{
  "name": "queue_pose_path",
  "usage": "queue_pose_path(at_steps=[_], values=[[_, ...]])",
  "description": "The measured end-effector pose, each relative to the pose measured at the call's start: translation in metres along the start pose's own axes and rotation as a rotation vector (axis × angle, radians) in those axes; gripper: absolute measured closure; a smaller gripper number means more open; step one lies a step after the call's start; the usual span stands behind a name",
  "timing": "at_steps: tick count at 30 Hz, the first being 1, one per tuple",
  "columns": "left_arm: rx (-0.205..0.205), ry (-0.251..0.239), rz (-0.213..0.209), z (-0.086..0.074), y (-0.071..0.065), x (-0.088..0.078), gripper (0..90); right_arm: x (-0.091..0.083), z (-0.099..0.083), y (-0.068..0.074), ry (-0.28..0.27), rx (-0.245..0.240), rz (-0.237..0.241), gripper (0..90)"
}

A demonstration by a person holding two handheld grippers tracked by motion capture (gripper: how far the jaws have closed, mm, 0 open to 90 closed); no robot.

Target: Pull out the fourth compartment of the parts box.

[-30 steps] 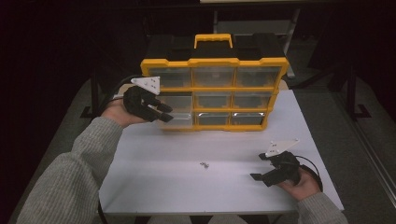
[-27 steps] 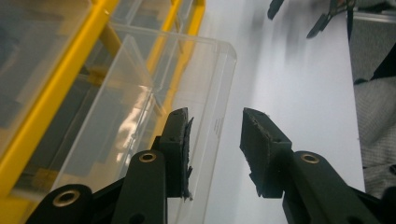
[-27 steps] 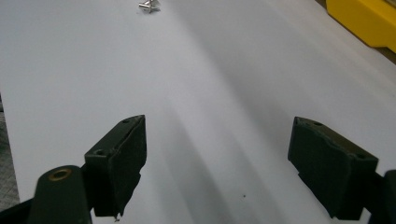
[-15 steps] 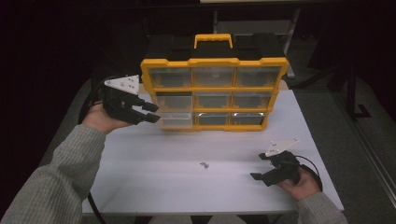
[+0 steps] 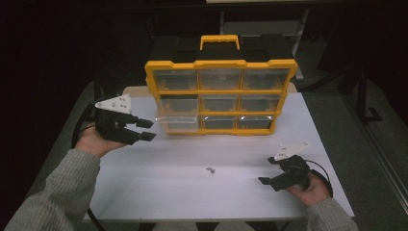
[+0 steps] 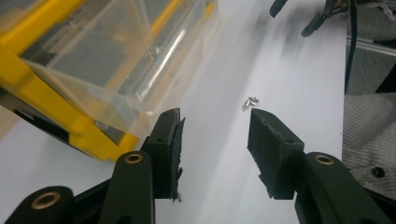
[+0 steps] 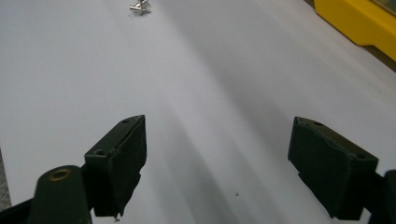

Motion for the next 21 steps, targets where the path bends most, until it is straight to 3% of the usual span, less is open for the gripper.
queue_pose_path(at_steps=[5, 21], values=[[-0.028, -0.022, 0.003, -0.010, -0.007, 0.003, 53.7, -0.003, 0.002, -0.001, -0.013, 0.003, -0.011, 18.1], [-0.045, -0.044, 0.023, -0.032, -0.029, 0.022, 49.6, -0.005, 0.002, -0.004, -0.018, 0.023, -0.020, 16.4]])
Point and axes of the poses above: each handheld gripper's, and its own axes: x roughly forward along the jaws, z roughly out of its top, y roughly to its left, the point moved 9 cm from there along x, roughly forward along the jaws, and after that the axes turned 7 degrees about y, right-handed, at the moved point
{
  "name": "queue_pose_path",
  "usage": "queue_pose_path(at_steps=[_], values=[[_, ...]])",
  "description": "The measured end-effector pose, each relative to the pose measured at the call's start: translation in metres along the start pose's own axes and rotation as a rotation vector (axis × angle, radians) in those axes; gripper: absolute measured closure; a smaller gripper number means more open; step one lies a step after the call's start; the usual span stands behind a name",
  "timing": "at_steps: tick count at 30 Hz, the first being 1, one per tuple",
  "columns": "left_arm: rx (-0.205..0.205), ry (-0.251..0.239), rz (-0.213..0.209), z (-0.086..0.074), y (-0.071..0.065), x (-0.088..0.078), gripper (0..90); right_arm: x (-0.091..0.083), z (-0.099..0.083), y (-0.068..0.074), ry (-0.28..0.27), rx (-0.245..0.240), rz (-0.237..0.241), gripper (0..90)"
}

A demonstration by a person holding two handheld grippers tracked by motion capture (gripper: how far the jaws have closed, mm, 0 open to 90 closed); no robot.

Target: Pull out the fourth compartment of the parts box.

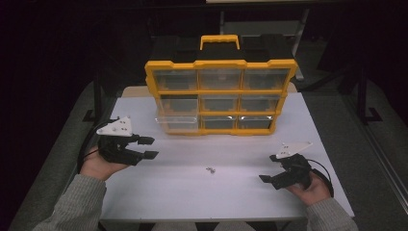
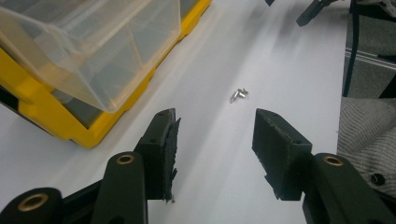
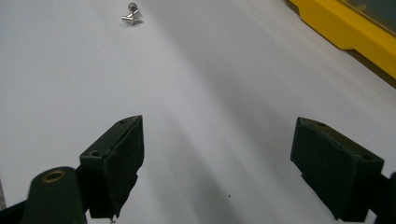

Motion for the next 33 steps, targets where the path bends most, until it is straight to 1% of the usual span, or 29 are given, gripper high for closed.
queue_pose_path(at_steps=[3, 6, 7, 9, 11, 12, 13, 15, 19, 22, 23, 24, 28, 31, 33], values=[[-0.013, -0.011, -0.004, -0.006, -0.004, 0.005, 48.6, 0.000, 0.000, -0.001, -0.004, 0.002, -0.003, 16.4], [-0.016, -0.003, -0.002, -0.011, -0.005, 0.009, 47.7, 0.000, 0.000, -0.001, -0.003, 0.005, 0.000, 16.4], [-0.024, -0.003, -0.003, -0.014, -0.006, 0.010, 47.5, 0.001, 0.000, -0.001, -0.003, 0.004, -0.001, 16.4], [-0.023, 0.006, -0.001, -0.018, -0.005, 0.012, 46.6, 0.001, 0.000, -0.002, -0.002, 0.005, -0.001, 16.4], [-0.032, 0.005, -0.004, -0.020, -0.006, 0.014, 46.2, 0.001, 0.000, -0.002, -0.001, 0.009, -0.001, 16.4], [-0.027, 0.008, -0.004, -0.022, -0.006, 0.015, 46.0, 0.001, 0.000, -0.002, 0.002, 0.012, 0.000, 16.4], [-0.037, 0.003, -0.005, -0.023, -0.007, 0.016, 45.9, 0.001, 0.000, -0.002, -0.001, 0.014, 0.002, 16.4], [-0.032, 0.006, -0.007, -0.026, -0.008, 0.018, 46.0, 0.001, -0.001, -0.005, 0.002, 0.013, -0.006, 16.4], [-0.047, 0.014, -0.012, -0.032, -0.010, 0.025, 45.7, 0.003, -0.001, -0.008, 0.005, 0.021, -0.008, 16.4], [-0.048, 0.012, -0.012, -0.036, -0.011, 0.030, 45.1, 0.004, 0.000, -0.009, 0.009, 0.025, -0.005, 16.4], [-0.056, 0.012, -0.014, -0.037, -0.012, 0.031, 45.0, 0.005, 0.000, -0.009, 0.009, 0.023, -0.007, 16.4], [-0.051, 0.011, -0.014, -0.039, -0.012, 0.032, 44.6, 0.005, 0.001, -0.010, 0.009, 0.023, -0.011, 16.4], [-0.059, 0.006, -0.017, -0.044, -0.014, 0.036, 43.8, 0.007, 0.001, -0.012, 0.014, 0.036, -0.013, 16.4], [-0.055, 0.026, -0.015, -0.050, -0.016, 0.038, 42.9, 0.007, 0.001, -0.012, 0.022, 0.038, -0.015, 16.5], [-0.053, 0.028, -0.009, -0.052, -0.016, 0.039, 42.2, 0.009, 0.001, -0.011, 0.025, 0.038, -0.016, 16.7]])
Point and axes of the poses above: each handheld gripper's, and its own axes: x roughly forward along the jaws, z roughly out of its top, y roughly to its left, the point moved 9 cm from there along x, roughly forward along the jaws, and after that the axes turned 7 degrees about y, right-handed, at the moved point
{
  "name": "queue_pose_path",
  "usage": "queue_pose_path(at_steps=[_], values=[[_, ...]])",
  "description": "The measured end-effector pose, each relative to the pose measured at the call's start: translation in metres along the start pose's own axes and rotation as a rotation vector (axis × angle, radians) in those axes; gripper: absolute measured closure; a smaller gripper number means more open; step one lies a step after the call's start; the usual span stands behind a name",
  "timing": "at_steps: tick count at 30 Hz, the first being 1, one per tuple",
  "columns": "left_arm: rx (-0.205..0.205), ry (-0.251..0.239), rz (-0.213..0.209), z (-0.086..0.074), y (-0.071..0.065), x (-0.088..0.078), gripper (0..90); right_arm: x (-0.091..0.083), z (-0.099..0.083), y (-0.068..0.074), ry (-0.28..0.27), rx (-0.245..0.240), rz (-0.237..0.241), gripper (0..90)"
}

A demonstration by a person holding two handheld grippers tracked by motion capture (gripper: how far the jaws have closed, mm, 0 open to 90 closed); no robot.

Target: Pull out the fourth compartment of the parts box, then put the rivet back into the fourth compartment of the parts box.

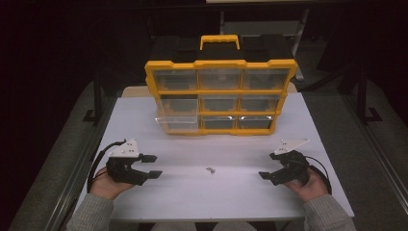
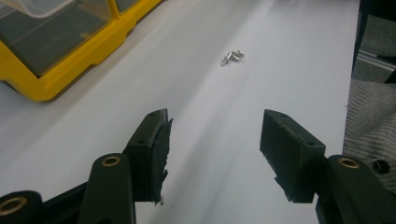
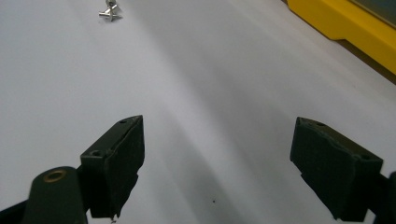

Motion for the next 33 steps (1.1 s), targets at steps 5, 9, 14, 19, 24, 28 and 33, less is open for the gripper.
queue_pose_path(at_steps=[5, 9, 14, 19, 24, 28, 33], values=[[-0.003, 0.002, 0.002, -0.003, -0.001, 0.002, 40.9, 0.002, 0.000, 0.001, 0.007, -0.011, -0.007, 17.3], [0.002, 0.004, 0.008, -0.004, -0.001, 0.003, 40.3, 0.001, -0.001, 0.000, 0.002, 0.003, -0.009, 17.5], [-0.006, 0.001, 0.017, -0.006, 0.001, 0.001, 38.3, 0.002, -0.002, 0.000, 0.003, 0.003, -0.008, 17.4], [-0.010, 0.004, 0.026, -0.007, 0.002, 0.001, 36.8, 0.002, -0.001, 0.000, 0.006, 0.007, -0.006, 17.4], [-0.014, 0.017, 0.033, -0.009, 0.003, 0.003, 35.3, 0.003, 0.001, 0.002, 0.017, 0.006, -0.001, 17.4], [-0.027, 0.004, 0.035, -0.010, 0.003, 0.002, 34.5, 0.000, 0.008, 0.005, 0.015, -0.007, 0.008, 18.7], [-0.035, 0.004, 0.052, -0.011, 0.004, 0.002, 32.0, -0.003, 0.022, 0.009, 0.022, -0.031, 0.028, 19.4]])
Point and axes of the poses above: each handheld gripper's, and its own axes: x roughly forward along the jaws, z roughly out of its top, y roughly to its left, the point moved 9 cm from there along x, roughly forward along the jaws, and after that the axes turned 7 degrees about y, right-handed, at the moved point
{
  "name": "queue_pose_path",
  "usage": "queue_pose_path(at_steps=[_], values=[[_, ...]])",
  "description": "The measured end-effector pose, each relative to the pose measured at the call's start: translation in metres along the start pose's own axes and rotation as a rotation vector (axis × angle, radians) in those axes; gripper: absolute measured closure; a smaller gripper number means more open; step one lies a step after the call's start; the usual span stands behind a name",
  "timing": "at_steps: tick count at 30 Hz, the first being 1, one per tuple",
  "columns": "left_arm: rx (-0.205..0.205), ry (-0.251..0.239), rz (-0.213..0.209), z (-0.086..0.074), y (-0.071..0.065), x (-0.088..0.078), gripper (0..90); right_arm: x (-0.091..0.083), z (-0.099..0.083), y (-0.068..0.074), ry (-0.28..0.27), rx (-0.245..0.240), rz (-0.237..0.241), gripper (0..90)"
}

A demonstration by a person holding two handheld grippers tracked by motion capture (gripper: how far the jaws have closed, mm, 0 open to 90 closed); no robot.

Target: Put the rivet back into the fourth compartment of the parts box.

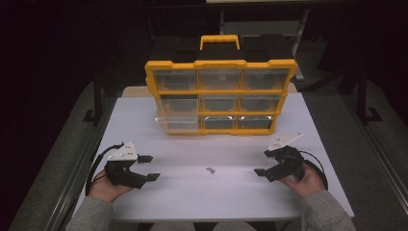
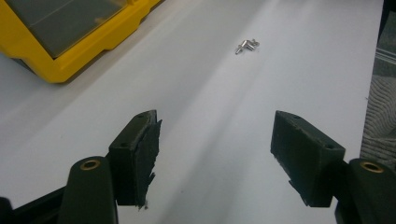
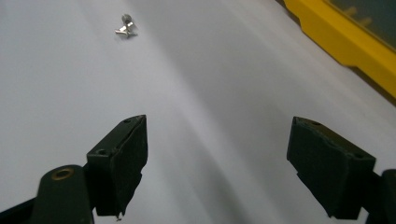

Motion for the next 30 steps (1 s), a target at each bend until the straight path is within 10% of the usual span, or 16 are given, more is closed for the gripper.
queue_pose_path(at_steps=[30], values=[[-0.016, -0.004, 0.048, -0.005, 0.002, -0.001, 28.7, 0.002, 0.088, 0.033, 0.052, -0.194, 0.116, 33.8]])
Point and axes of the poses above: each handheld gripper's, and its own axes: x roughly forward along the jaws, z roughly out of its top, y roughly to its left, the point moved 9 cm from there along x, roughly forward along the jaws, and after that the axes turned 7 degrees about y, right-handed, at the moved point
